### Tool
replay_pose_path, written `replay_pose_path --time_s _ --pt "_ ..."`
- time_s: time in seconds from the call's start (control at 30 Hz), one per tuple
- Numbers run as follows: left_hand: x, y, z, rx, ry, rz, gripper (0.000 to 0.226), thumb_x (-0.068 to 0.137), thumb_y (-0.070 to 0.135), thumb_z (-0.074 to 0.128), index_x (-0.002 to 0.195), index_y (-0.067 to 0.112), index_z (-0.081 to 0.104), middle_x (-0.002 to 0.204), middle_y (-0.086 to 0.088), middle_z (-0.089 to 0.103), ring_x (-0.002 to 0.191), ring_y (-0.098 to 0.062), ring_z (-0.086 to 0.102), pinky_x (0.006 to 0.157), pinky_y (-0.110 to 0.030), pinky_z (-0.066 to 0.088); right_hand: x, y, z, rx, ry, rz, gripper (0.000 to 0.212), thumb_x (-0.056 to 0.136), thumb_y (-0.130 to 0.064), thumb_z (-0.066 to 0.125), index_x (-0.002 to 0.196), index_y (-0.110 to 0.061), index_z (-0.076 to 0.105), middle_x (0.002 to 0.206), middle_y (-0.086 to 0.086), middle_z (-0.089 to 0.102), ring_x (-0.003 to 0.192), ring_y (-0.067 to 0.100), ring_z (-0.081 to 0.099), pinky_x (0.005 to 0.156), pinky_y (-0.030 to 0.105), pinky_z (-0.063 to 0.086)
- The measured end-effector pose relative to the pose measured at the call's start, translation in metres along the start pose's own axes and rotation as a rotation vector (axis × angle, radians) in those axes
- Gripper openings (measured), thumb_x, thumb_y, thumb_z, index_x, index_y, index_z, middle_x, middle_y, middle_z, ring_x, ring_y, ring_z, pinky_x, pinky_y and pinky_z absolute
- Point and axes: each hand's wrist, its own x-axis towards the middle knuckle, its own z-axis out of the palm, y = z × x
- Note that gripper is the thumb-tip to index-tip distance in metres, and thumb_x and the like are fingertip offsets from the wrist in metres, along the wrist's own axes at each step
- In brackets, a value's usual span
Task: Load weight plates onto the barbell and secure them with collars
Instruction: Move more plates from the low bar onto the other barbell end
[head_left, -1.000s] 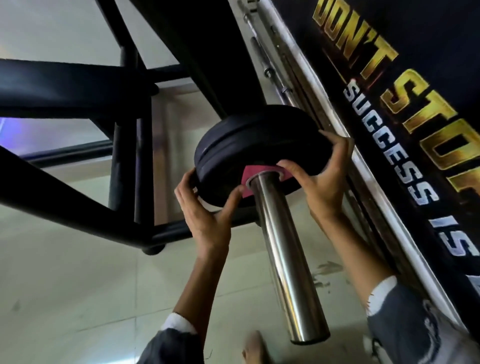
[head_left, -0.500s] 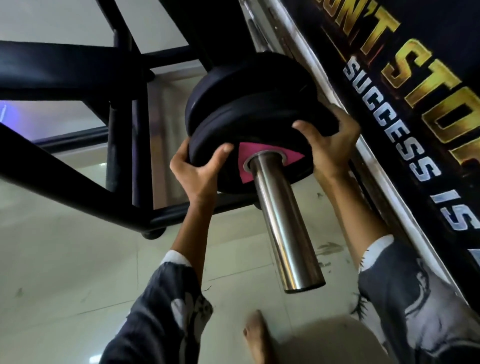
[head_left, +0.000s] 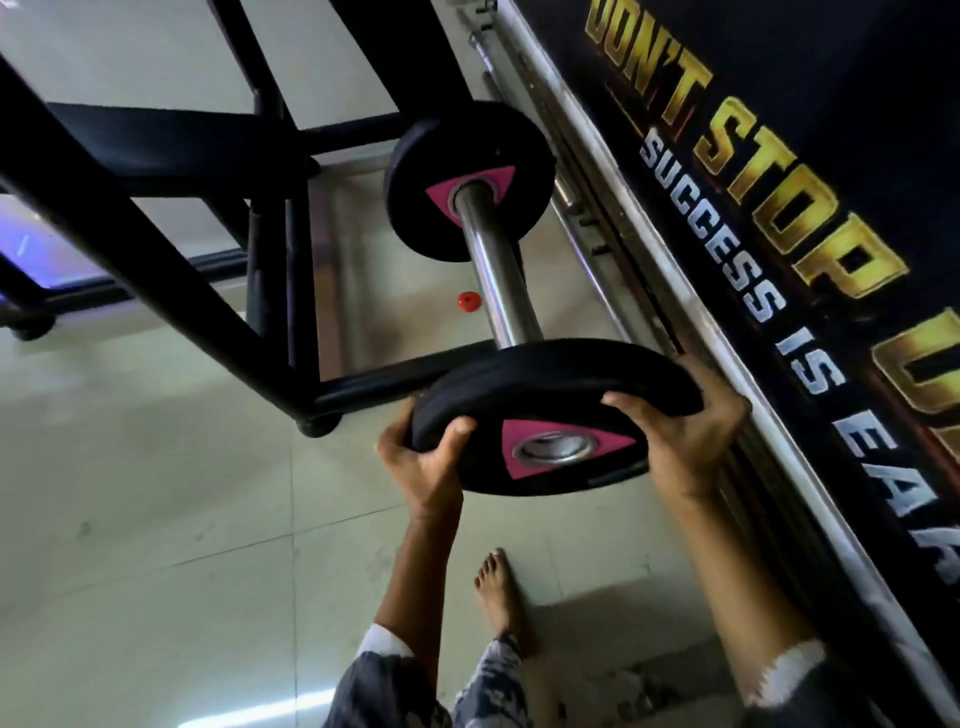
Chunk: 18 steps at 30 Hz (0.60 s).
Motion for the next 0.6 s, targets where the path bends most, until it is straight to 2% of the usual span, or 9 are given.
replay_pose_path --time_s 0.1,0.13,0.17,0.23,0.27,0.33,0.4,0.5,0.6 --pt "-0.020 0.063 -0.023 0.001 0.017 0.022 0.030 0.063 0.032 0.058 0.078 0.007 0.064 0.060 0.027 0.064 0.059 0.013 0.055 0.055 -0.005 0.042 -0.014 -0.067 -0.028 -0.026 -0.015 -0.058 0.073 0.060 -0.072 0.066 0.058 0.001 0.058 0.052 0.004 0.053 0.050 0.011 0.047 0.049 0.021 0.041" --pt "-0.027 0.090 -0.035 -0.004 0.042 0.033 0.024 0.062 0.033 0.057 0.072 0.012 0.064 0.058 0.028 0.063 0.057 0.014 0.054 0.054 -0.004 0.041 -0.020 -0.096 -0.035 -0.007 -0.026 -0.072 0.073 0.060 -0.072 0.066 0.060 0.000 0.059 0.053 0.004 0.054 0.050 0.014 0.049 0.049 0.027 0.043" --pt "-0.032 0.117 -0.048 -0.004 0.068 0.047 0.014 0.061 0.035 0.056 0.068 0.027 0.065 0.055 0.030 0.061 0.055 0.014 0.053 0.052 -0.003 0.040 -0.027 -0.122 -0.040 0.013 -0.037 -0.086 0.073 0.059 -0.073 0.065 0.061 0.000 0.060 0.054 0.003 0.056 0.050 0.017 0.052 0.048 0.031 0.045" --pt "-0.042 0.170 -0.077 0.019 0.118 0.071 0.010 0.060 0.038 0.055 0.057 0.035 0.064 0.049 0.030 0.056 0.050 0.014 0.049 0.048 -0.003 0.036 -0.044 -0.174 -0.045 0.040 -0.044 -0.106 0.076 0.058 -0.076 0.063 0.062 0.000 0.061 0.055 0.002 0.057 0.052 0.017 0.052 0.047 0.035 0.044" --pt "-0.045 0.191 -0.090 0.019 0.140 0.081 0.012 0.060 0.039 0.055 0.055 0.031 0.062 0.045 0.029 0.053 0.047 0.014 0.046 0.046 -0.003 0.034 -0.051 -0.195 -0.045 0.054 -0.044 -0.122 0.078 0.057 -0.077 0.062 0.062 0.000 0.061 0.054 0.002 0.056 0.051 0.017 0.051 0.047 0.035 0.043" --pt "-0.052 0.235 -0.124 0.041 0.200 0.140 0.033 0.061 0.038 0.054 0.056 0.005 0.054 0.040 0.028 0.047 0.042 0.015 0.041 0.044 0.000 0.030 -0.067 -0.240 -0.040 0.095 -0.053 -0.169 0.076 0.057 -0.078 0.061 0.060 -0.002 0.060 0.051 0.001 0.053 0.048 0.016 0.046 0.046 0.033 0.041" --pt "-0.058 0.276 -0.161 0.087 0.236 0.197 0.046 0.063 0.035 0.053 0.057 -0.011 0.051 0.038 0.030 0.043 0.039 0.016 0.038 0.043 0.002 0.028 -0.085 -0.282 -0.031 0.132 -0.081 -0.201 0.072 0.058 -0.078 0.060 0.055 -0.006 0.054 0.047 -0.007 0.044 0.047 0.009 0.037 0.045 0.029 0.035" --pt "-0.061 0.327 -0.212 0.116 0.309 0.262 0.050 0.062 0.035 0.053 0.056 -0.014 0.048 0.035 0.029 0.040 0.037 0.015 0.035 0.041 0.002 0.026 -0.113 -0.337 -0.012 0.204 -0.146 -0.227 0.072 0.060 -0.078 0.059 0.052 -0.008 0.047 0.044 -0.008 0.041 0.044 0.011 0.039 0.045 0.028 0.037" --pt "-0.054 0.367 -0.269 0.170 0.401 0.301 0.044 0.062 0.038 0.053 0.053 -0.005 0.053 0.034 0.027 0.037 0.036 0.013 0.032 0.040 0.001 0.025 -0.140 -0.392 0.015 0.287 -0.177 -0.272 0.058 0.061 -0.079 0.056 0.055 -0.024 0.040 0.047 -0.022 0.037 0.045 0.001 0.044 0.043 0.012 0.031"
